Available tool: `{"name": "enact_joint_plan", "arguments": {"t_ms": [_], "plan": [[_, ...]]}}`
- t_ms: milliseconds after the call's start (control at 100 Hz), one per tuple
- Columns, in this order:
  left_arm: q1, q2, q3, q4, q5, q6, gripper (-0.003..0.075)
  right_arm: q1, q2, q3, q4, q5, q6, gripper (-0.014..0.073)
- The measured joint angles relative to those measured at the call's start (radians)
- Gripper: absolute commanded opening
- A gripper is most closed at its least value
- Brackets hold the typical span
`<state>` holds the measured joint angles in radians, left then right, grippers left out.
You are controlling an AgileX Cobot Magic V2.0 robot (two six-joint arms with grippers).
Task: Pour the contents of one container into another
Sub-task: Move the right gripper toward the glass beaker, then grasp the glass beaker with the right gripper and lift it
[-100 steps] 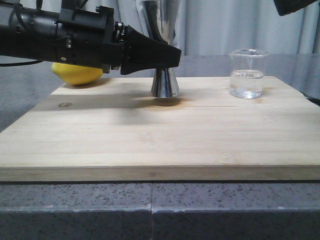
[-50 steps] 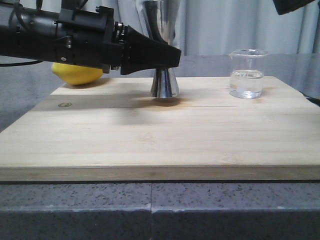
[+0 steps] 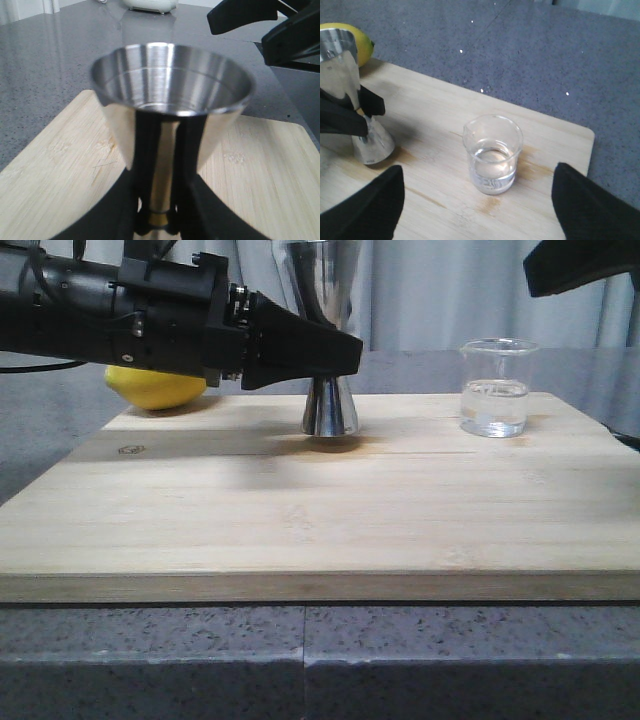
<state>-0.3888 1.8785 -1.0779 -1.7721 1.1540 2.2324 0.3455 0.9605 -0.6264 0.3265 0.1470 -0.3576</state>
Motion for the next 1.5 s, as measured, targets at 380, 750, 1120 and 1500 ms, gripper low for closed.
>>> {"name": "enact_joint_plan", "arguments": {"t_ms": [380, 750, 1120, 1500], "plan": [[0.0, 0.0, 0.0, 0.0, 0.0, 0.0, 0.0094, 0.038, 0.0, 0.148, -0.179, -0.347, 0.224, 0.0561], [0.0, 0.0, 0.0, 0.0, 0.0, 0.0, 0.0094, 0.04, 0.094, 0.238, -0.253, -0.588, 0.227, 0.0561], [0.0, 0.0, -0.001, 0.0, 0.0, 0.0, 0.0094, 0.042, 0.285, 0.24, -0.259, -0.767, 0.227, 0.0561], [0.0, 0.0, -0.001, 0.0, 0.0, 0.0, 0.0094, 0.043, 0.412, 0.24, -0.261, -0.904, 0.273, 0.0561]]}}
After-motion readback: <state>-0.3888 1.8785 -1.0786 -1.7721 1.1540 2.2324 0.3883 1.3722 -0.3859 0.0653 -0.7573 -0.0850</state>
